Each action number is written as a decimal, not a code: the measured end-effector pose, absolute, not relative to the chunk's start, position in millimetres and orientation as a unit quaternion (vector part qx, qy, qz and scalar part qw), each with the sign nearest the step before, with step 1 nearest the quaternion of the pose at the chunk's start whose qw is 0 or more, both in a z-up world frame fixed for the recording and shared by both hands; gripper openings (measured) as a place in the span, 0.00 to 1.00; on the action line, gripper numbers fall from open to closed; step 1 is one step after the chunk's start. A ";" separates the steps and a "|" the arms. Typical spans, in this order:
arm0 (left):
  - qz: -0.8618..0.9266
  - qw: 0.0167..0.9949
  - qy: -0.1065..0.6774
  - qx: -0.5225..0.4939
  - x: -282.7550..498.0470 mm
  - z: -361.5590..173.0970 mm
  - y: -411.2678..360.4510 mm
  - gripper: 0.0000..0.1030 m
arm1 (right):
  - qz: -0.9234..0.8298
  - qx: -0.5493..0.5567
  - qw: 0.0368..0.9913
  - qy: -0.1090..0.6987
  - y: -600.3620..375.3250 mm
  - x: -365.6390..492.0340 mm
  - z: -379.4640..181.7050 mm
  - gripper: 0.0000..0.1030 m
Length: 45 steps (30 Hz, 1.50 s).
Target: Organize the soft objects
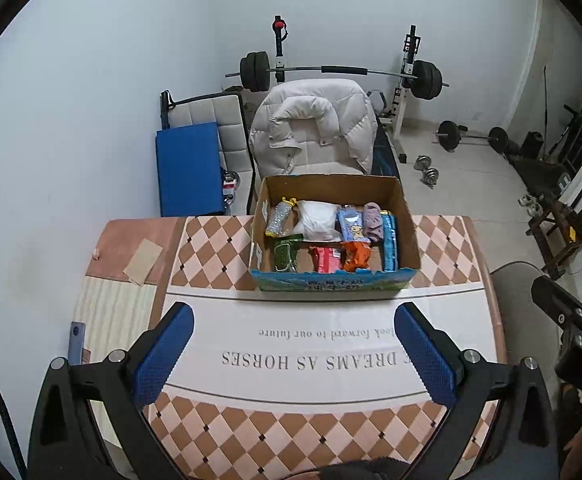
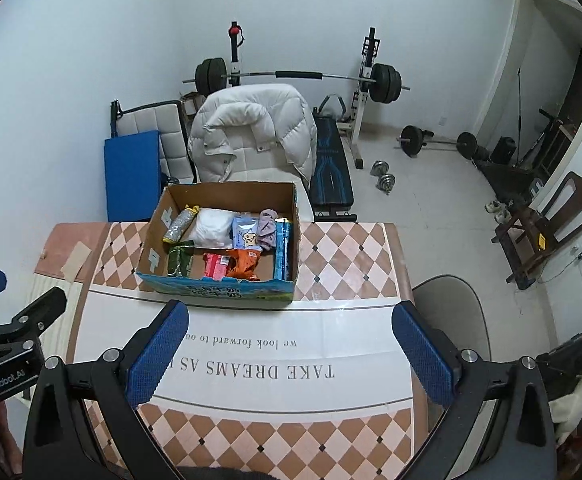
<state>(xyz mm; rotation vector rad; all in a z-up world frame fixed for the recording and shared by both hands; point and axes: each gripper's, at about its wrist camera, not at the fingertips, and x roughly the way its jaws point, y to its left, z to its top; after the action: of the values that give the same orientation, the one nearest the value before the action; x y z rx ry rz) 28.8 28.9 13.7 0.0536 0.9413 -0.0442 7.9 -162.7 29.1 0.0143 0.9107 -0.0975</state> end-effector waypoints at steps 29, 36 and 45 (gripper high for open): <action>-0.016 0.901 0.433 0.013 26.0 16.3 26.0 1.00 | -0.082 -0.015 0.916 0.391 -157.9 -6.5 63.6 1.00; -0.006 0.909 0.417 0.016 33.7 21.3 28.1 1.00 | -0.085 -0.019 0.916 0.392 -155.5 10.6 60.3 1.00; -0.008 0.911 0.412 0.011 37.4 26.0 31.7 1.00 | -0.086 -0.017 0.919 0.385 -152.4 10.4 61.3 1.00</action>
<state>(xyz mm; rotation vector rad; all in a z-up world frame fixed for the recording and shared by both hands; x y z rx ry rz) 37.4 31.7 26.0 0.0228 0.8502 -0.0171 10.4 -152.4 61.3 -0.0353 0.7912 -0.1767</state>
